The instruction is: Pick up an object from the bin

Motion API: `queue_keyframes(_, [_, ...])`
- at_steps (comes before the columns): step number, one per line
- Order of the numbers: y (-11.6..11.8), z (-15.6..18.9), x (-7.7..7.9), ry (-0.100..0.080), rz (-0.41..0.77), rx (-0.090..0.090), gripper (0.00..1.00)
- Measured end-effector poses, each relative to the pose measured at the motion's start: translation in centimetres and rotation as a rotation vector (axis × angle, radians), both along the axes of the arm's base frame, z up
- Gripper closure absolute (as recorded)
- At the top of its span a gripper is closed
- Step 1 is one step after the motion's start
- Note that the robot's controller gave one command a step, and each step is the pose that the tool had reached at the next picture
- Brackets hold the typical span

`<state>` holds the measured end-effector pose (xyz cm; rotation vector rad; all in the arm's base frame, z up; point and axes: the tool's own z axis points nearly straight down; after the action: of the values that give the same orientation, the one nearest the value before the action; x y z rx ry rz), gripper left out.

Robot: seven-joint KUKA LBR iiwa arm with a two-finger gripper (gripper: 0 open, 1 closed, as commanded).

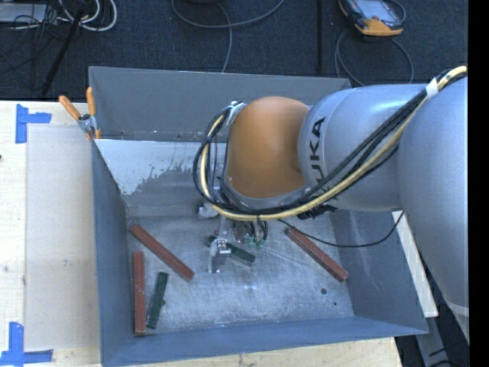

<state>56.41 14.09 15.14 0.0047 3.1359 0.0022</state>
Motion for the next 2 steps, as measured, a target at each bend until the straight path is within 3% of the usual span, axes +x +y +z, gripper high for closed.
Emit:
queue_keyframes(1, [-0.34, -7.57, 0.21, 0.004, -0.023, 0.000, 0.00])
queue_keyframes(2, [0.16, -8.28, 0.18, -0.009, -0.076, -0.001, 0.00])
